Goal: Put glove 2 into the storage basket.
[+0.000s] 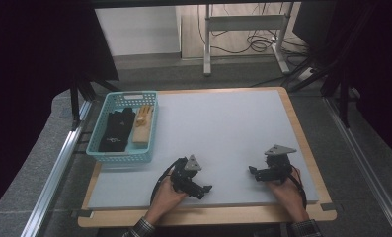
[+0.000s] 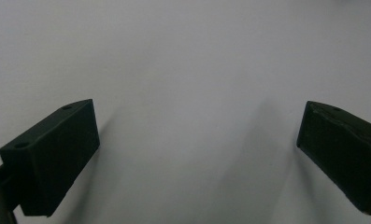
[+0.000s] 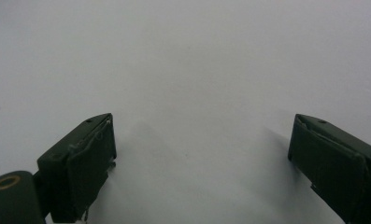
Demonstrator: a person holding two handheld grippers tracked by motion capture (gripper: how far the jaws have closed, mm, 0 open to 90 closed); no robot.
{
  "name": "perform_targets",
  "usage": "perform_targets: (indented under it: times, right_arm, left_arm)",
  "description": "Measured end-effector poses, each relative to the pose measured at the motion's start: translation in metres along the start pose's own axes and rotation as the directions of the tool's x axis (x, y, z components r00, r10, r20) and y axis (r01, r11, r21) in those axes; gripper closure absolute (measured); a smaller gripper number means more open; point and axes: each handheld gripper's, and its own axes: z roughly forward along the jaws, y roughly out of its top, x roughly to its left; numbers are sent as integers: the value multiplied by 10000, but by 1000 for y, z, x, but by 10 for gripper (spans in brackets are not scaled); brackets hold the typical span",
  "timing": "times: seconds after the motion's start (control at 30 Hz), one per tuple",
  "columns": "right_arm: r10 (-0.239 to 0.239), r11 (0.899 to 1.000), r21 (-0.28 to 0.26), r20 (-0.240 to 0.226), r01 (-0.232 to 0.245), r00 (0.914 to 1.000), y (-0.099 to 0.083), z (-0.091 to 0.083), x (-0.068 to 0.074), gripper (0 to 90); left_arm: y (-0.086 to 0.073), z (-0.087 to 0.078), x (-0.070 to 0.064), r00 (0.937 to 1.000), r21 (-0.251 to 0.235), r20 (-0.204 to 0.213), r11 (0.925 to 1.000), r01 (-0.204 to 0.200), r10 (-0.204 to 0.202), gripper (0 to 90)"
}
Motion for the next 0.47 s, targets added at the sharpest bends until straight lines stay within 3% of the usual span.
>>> perform_targets:
  times: [0.23,0.47]
  right_arm:
    - [1,10000,2,2,-1,10000,0,0,0,74]
    - [-2,10000,-5,-7,2,10000,0,0,0,74]
  left_arm:
    - [1,3,-4,9993,252,-296,9995,-199,207,0]
    - [1,3,-4,9993,283,-309,9994,-212,221,0]
